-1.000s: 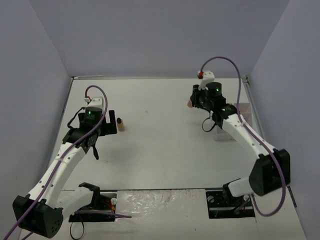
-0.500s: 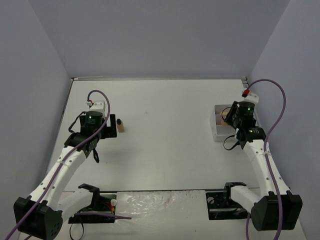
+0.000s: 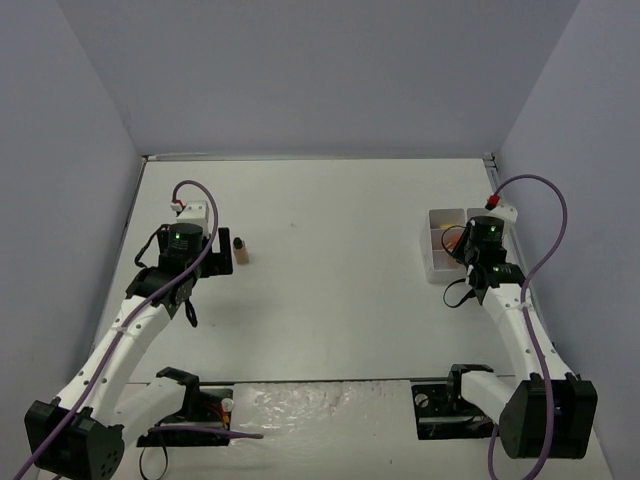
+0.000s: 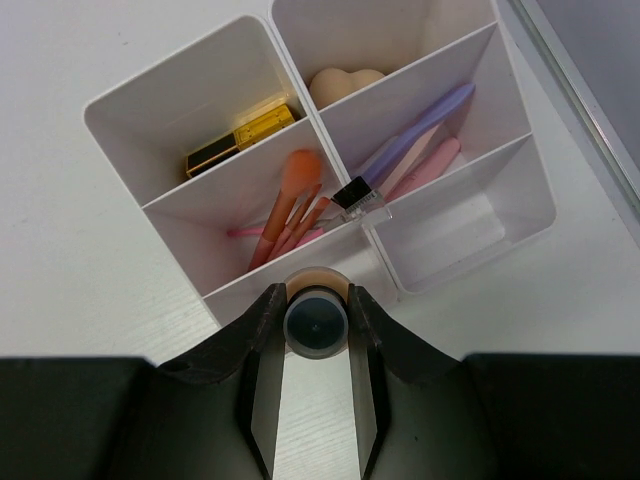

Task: Organize the makeup

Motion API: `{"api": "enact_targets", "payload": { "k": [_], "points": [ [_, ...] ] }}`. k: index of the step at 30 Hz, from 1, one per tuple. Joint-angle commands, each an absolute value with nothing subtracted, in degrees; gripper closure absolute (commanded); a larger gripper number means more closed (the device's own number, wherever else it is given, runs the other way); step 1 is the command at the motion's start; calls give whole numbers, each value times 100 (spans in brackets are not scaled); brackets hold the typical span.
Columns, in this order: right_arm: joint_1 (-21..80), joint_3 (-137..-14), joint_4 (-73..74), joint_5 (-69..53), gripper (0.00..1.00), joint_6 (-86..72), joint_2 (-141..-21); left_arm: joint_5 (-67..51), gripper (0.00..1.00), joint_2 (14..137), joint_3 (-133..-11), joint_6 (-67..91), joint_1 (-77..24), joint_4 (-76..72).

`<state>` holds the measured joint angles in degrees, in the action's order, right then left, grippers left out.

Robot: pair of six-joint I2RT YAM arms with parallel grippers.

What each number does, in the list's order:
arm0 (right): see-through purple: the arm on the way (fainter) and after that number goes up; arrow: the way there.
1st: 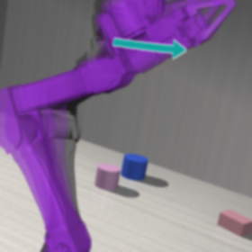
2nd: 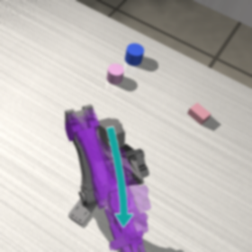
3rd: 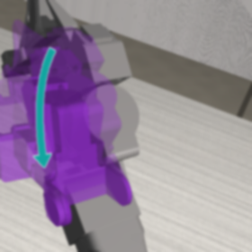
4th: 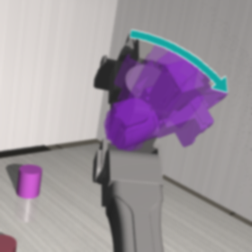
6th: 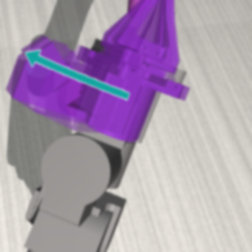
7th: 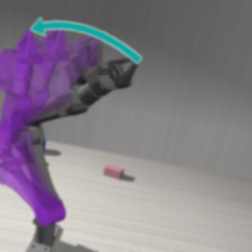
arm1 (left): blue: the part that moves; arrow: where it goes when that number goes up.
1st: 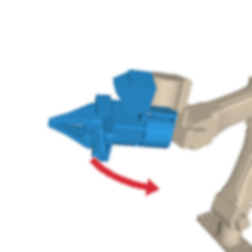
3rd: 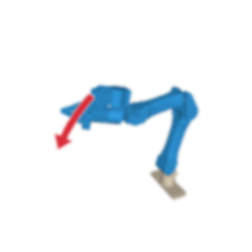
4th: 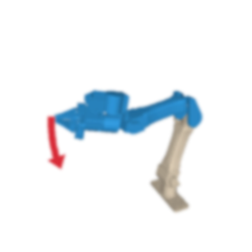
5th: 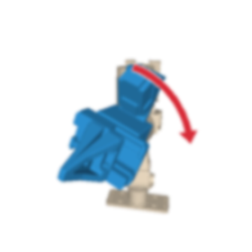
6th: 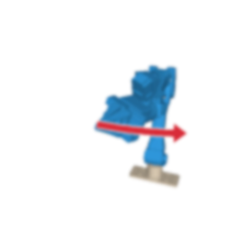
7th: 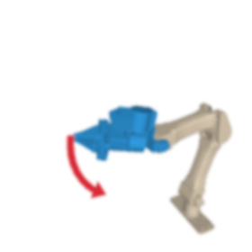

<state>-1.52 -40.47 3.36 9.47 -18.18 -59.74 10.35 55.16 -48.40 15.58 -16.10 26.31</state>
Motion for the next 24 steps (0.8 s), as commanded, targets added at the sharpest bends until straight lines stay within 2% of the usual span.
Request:
{"api": "enact_targets", "payload": {
  "k": [1,24],
  "points": [
    [-176,-4046,-582,1323,100,-1889,-6112,1125,3,5432,-4983,1503,-1573,2286],
    [-173,-3427,-1429,1658,100,-1867,-6704,1122,3,5458,-4948,1483,-1573,2274]
  ]
}}
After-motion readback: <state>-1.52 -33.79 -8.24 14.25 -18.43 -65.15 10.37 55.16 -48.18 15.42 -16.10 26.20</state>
